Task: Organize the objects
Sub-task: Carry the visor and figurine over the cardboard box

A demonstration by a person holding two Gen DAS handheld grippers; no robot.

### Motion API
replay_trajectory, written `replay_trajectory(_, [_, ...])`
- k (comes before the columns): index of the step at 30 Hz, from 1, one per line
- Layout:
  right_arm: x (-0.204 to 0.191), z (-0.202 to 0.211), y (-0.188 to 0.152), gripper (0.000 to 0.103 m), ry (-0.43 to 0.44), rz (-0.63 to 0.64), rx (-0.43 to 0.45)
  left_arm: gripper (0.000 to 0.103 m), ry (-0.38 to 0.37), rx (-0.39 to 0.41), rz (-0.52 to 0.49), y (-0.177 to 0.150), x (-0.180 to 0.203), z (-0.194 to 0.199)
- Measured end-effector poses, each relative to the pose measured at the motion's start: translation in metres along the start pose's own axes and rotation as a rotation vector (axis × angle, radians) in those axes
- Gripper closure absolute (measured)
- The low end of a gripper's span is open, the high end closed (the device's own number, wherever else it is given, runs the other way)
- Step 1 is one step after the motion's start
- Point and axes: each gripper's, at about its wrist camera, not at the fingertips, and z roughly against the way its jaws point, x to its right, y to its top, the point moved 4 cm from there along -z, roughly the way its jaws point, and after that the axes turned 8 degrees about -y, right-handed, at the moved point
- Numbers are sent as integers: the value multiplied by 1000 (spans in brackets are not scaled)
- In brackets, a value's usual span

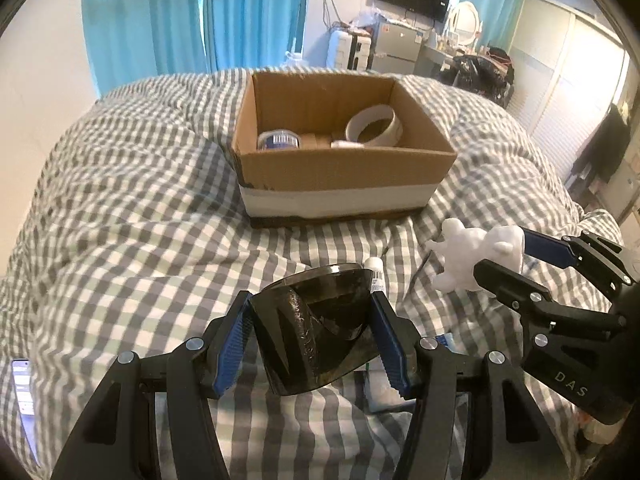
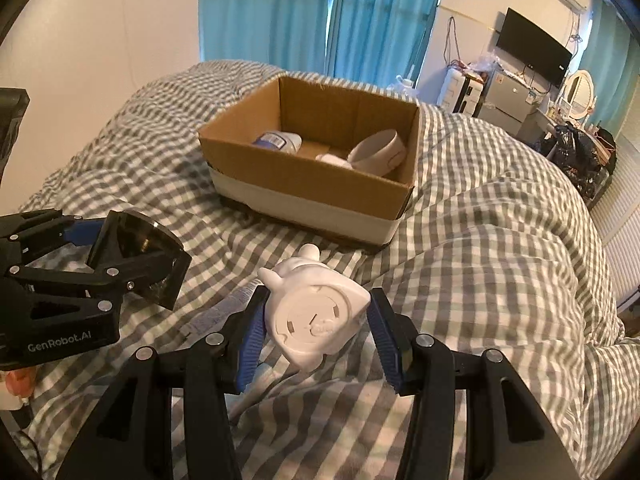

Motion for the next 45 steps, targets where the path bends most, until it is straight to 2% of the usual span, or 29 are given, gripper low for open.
replay_trajectory(13, [2, 49, 17, 54, 9, -8, 98, 43, 31, 70, -24, 21, 8, 38])
replay_trajectory(22, [6, 62, 40, 54, 12, 1, 140, 43, 30, 115, -41, 56, 9, 52])
replay_trajectory(32, [22, 59, 88, 54, -4, 8, 189, 43, 44, 176, -81, 116, 15, 51])
replay_trajectory(45, [33, 30, 151, 54, 0, 3, 228, 43, 50, 207, -89, 180, 7, 18])
